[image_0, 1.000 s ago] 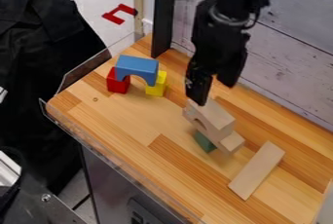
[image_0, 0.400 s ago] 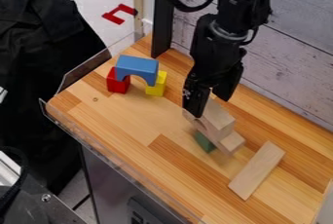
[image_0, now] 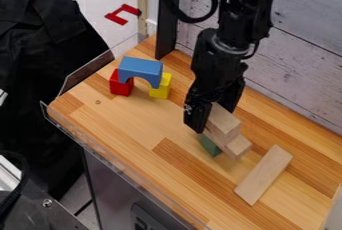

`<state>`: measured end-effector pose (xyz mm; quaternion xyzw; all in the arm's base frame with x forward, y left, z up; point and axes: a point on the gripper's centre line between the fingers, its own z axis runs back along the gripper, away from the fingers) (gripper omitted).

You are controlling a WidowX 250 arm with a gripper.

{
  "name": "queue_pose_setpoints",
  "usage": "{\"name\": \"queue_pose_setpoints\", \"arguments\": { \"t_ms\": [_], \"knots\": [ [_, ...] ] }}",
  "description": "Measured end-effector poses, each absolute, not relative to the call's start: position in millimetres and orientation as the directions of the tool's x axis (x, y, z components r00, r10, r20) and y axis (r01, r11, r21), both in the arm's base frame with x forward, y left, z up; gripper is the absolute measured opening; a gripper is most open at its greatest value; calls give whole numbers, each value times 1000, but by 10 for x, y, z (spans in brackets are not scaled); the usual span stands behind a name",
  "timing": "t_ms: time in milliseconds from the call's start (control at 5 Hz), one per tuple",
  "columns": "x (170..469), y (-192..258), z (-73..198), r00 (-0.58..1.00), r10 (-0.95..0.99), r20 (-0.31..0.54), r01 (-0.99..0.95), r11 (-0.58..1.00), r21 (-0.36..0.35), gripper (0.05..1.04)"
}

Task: Put the white arch on left side of the table

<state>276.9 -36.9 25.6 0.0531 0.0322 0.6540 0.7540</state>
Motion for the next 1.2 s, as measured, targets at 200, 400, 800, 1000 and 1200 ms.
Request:
{"name": "queue_pose_setpoints", "arguments": {
  "t_ms": [200, 400, 800, 1000, 1200],
  "knots": [
    [2755, -371, 227, 148, 989, 15, -980, 145, 133, 998],
    [2762, -363, 222, 149, 989, 14, -981, 146, 130, 999],
    [2795, -368, 180, 144, 990, 9, -984, 142, 104, 686],
    [2806, -328, 184, 132, 991, 8, -988, 131, 80, 595],
    [2813, -193, 261, 72, 997, 6, -996, 72, 49, 595]
  ]
}}
